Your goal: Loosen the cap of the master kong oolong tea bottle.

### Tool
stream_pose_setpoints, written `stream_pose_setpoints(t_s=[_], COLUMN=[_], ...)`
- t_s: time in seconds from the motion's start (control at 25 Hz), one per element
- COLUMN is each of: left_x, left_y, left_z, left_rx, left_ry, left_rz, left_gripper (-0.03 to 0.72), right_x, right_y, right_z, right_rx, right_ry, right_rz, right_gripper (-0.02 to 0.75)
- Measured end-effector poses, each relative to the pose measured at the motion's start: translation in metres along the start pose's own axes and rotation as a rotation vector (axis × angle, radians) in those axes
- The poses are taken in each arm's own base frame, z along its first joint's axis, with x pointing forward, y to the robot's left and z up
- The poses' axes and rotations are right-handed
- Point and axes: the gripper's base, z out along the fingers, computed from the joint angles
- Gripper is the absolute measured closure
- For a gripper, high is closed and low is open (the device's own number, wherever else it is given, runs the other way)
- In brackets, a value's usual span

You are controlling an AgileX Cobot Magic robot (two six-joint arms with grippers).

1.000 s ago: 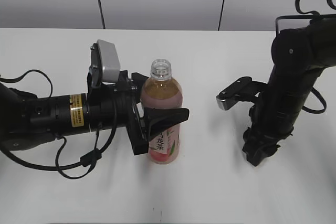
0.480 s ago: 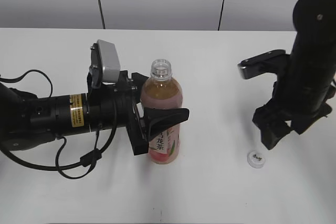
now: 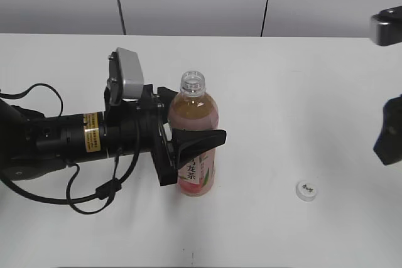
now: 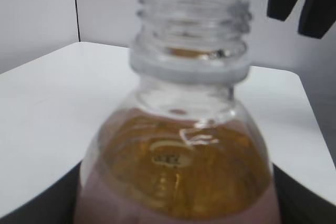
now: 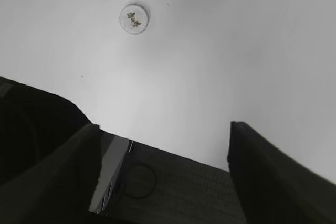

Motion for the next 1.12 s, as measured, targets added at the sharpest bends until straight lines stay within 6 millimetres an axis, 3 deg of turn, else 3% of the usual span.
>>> stream_pose_setpoints(t_s=[0.28,0.44,0.6,0.84,1.12], left_x=[0.0,0.002,0.002,0.002,-0.01], left_y=[0.0,-0.001,-0.001,-0.001,0.001], left_z=[0.0,0.0,0.0,0.0,-0.001], left_rx=[0.004,0.012,0.011,0.011,-0.022], left_ry=[0.004,0.019,0.021,0.023,-0.01], left_rz=[0.002,0.006,0.006,0.005,-0.001], left_gripper=[0.2,0.123,0.104,0.095,0.095], right_x=[0.06,0.094,0.126,0.158,0.175], right_y=[0.006,0.009,0.012,0.015,0.016], right_z=[-0.026,-0.027,-0.027,-0.024,-0.027], right_rx=[0.006,0.009,0.015,0.023,0.033], right_ry=[-0.136,-0.188,-0.266,-0.38,-0.495], right_rz=[0.002,0.003,0.002,0.001,0.0], right_gripper=[0.171,0.171,0.171,0.171,0.171])
